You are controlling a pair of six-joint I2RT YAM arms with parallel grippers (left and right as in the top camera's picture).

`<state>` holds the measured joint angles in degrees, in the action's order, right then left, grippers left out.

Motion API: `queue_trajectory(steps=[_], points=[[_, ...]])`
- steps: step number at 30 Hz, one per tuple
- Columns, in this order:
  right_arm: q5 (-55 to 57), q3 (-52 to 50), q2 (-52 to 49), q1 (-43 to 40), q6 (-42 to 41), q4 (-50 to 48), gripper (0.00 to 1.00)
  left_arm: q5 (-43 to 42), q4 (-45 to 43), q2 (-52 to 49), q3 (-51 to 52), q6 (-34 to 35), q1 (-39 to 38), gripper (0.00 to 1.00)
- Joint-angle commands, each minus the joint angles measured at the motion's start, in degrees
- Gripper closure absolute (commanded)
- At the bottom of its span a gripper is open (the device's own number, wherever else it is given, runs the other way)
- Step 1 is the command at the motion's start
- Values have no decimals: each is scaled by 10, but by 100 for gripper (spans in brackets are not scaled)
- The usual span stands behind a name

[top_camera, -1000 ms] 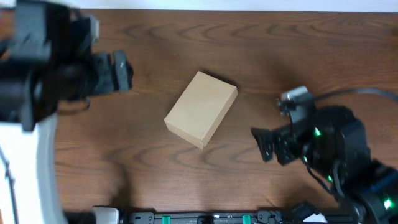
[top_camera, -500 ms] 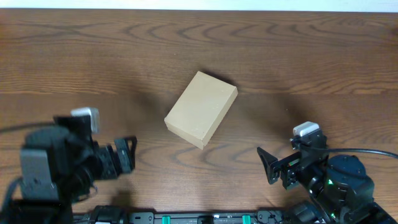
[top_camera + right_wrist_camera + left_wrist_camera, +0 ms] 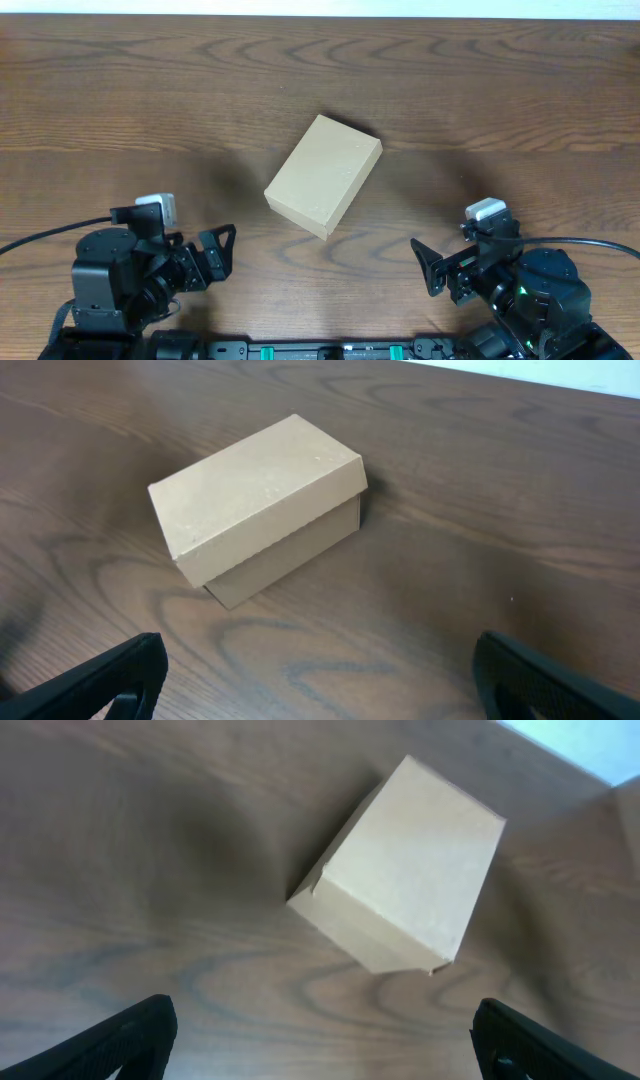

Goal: Pack container

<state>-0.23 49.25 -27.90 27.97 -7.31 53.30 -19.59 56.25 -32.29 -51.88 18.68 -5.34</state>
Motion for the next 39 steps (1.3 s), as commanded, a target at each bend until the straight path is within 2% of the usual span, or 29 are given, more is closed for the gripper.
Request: queue_trajectory(steps=[1,15,20,24,25,30,39], points=[[2,-3,3,-3,5,5,1,-8,-16,-1,0,11,0,5],[2,-3,3,-3,5,5,1,-8,28,0,0,10,0,5],[2,-3,3,-3,5,5,1,72,12,0,1,5,0,5],[2,-3,3,-3,5,5,1,115,-47,3,13,-79,0,5],[2,-3,3,-3,5,5,1,117,-75,13,29,-122,2,5],[2,-3,3,-3,5,5,1,117,-174,82,129,-212,6,5],[2,-3,3,-3,5,5,1,128,-212,196,322,-228,46,5]])
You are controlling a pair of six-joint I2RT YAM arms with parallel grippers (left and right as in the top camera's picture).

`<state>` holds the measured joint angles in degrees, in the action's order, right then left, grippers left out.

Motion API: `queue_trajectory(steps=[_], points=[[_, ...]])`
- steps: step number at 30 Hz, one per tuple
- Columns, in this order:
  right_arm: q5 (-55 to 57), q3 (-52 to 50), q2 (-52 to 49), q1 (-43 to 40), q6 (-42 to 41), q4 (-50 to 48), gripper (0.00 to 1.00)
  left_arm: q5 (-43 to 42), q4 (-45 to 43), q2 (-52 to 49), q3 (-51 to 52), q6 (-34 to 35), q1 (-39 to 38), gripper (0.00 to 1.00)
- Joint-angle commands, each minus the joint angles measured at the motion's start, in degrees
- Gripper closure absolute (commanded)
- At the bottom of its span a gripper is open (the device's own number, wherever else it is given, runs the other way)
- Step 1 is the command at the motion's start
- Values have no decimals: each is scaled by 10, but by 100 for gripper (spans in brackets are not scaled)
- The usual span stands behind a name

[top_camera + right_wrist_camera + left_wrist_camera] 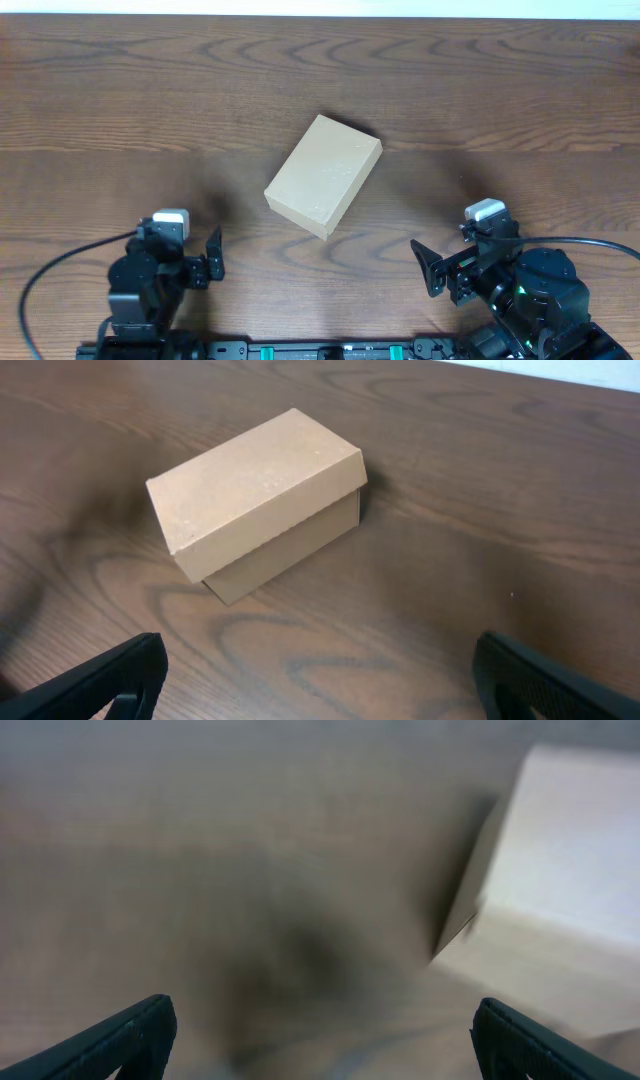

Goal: Pack container

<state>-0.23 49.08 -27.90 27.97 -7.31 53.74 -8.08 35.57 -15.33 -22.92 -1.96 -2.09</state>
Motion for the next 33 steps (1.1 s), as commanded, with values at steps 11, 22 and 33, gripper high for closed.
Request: queue_trajectory(steps=[11,22,33], points=[[2,-1,3,-3,5,0,1,12,16,133,97,-38,25,4],[2,-1,3,-3,5,0,1,36,60,151,97,-75,25,5],[2,-1,3,-3,5,0,1,36,98,151,97,-75,25,5]])
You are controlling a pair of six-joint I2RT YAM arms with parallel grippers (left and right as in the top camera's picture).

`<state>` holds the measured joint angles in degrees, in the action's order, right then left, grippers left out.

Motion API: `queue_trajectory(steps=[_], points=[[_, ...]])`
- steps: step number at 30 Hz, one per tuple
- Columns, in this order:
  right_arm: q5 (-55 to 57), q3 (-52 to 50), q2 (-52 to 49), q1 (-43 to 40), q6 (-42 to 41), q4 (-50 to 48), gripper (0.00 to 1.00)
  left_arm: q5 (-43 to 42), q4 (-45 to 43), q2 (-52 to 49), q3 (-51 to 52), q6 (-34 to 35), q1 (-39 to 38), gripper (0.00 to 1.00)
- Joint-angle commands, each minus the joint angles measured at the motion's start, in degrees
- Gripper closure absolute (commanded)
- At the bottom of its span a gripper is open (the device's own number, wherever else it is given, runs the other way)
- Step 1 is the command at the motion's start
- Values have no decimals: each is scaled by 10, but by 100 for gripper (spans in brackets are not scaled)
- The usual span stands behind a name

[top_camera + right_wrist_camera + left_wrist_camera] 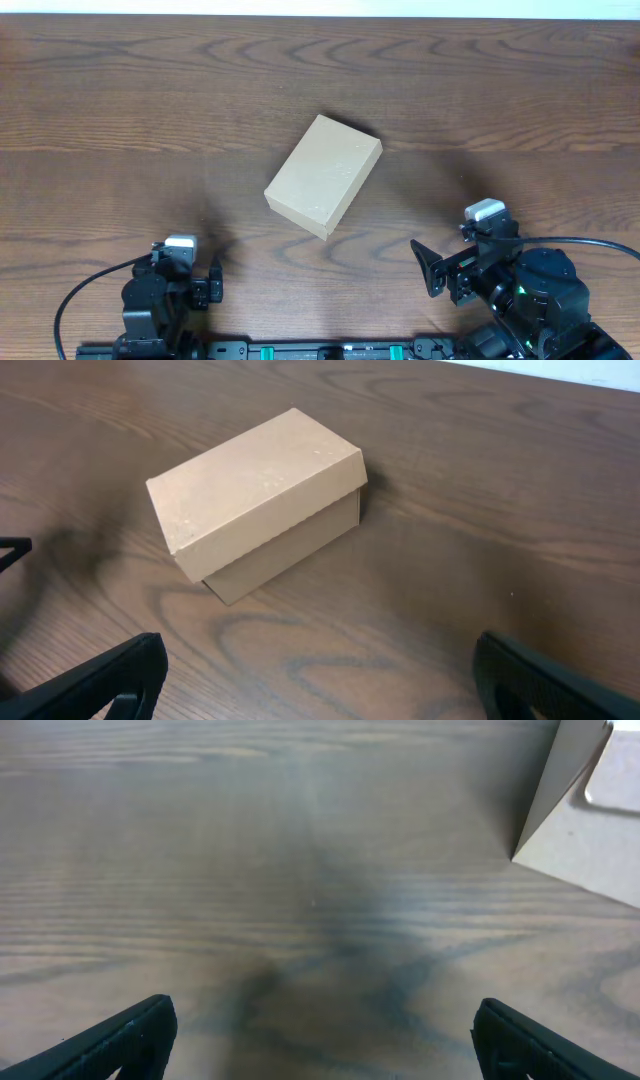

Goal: Pack container

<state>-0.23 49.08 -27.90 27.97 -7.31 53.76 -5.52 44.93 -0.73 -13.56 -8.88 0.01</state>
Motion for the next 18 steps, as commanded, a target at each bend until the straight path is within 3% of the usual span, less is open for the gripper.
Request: queue_trajectory(steps=[1,13,18], points=[[2,-1,3,-3,5,0,1,11,5,5,3,-5,4,5],[3,-1,3,-3,6,1,1,11,8,5,3,-5,4,5],[52,-24,22,-39,5,-6,1,11,8,5,3,-6,4,5]])
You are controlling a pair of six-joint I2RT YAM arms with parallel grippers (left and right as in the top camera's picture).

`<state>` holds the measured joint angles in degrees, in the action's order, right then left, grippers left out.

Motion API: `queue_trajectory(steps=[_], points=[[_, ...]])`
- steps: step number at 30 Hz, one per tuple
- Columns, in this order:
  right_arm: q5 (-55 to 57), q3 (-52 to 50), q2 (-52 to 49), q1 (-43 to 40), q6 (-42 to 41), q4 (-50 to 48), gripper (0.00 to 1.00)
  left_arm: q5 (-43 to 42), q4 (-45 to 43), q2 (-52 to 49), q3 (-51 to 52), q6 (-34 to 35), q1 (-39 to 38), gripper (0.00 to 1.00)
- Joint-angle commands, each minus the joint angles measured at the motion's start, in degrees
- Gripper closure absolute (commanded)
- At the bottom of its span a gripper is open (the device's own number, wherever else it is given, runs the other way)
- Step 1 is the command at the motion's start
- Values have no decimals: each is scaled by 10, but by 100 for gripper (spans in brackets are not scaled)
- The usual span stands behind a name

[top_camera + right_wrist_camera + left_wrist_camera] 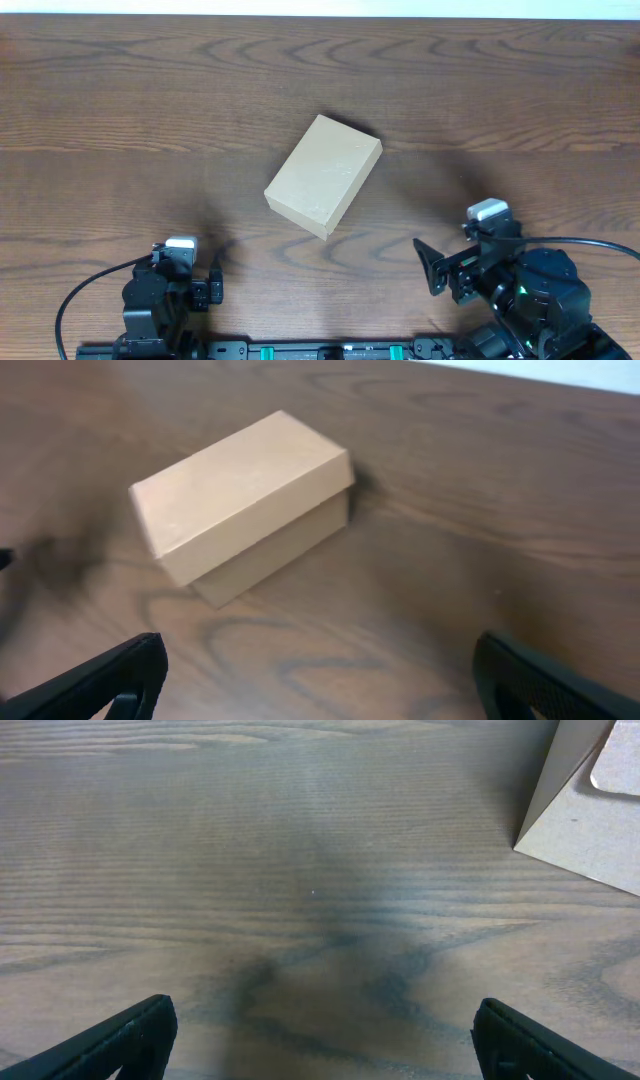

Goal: Pack container

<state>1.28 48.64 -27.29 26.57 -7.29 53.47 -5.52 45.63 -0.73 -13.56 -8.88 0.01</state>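
Observation:
A closed tan cardboard box (323, 175) with its lid on lies at an angle in the middle of the wooden table (120, 100). The right wrist view shows the box (240, 505) ahead and to the left; only its corner (590, 810) shows in the left wrist view. My left gripper (320, 1040) is open near the table's front left edge, fingers wide apart with bare wood between them. My right gripper (320, 680) is open at the front right, well short of the box, holding nothing.
Dark wood grain runs across the whole table. A pale strip (320, 7) lines the far edge. Nothing besides the box and the two arms stands on it.
The right wrist view has shifted slightly, so the box sits a little further left and is blurred. The left arm and the box have not moved.
At first my left arm was turned toward the box with its gripper open. Then it stood straighter and nearer the front edge. Later it sat lower at the front left, where it stays. The box has stayed in place and both grippers open.

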Motion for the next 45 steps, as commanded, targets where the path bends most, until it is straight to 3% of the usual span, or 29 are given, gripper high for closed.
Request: queue_trajectory(steps=[1,10,20,45], points=[[40,-33,24,-37,5,-10,1,11,1,5,3,-5,4,5],[20,-214,142,-168,5,-101,1,11,1,5,3,-6,4,5],[-46,-336,193,-266,5,-167,1,11,1,5,3,-5,4,5],[-86,-396,235,-284,50,-162,1,11,1,5,3,-5,4,5]])
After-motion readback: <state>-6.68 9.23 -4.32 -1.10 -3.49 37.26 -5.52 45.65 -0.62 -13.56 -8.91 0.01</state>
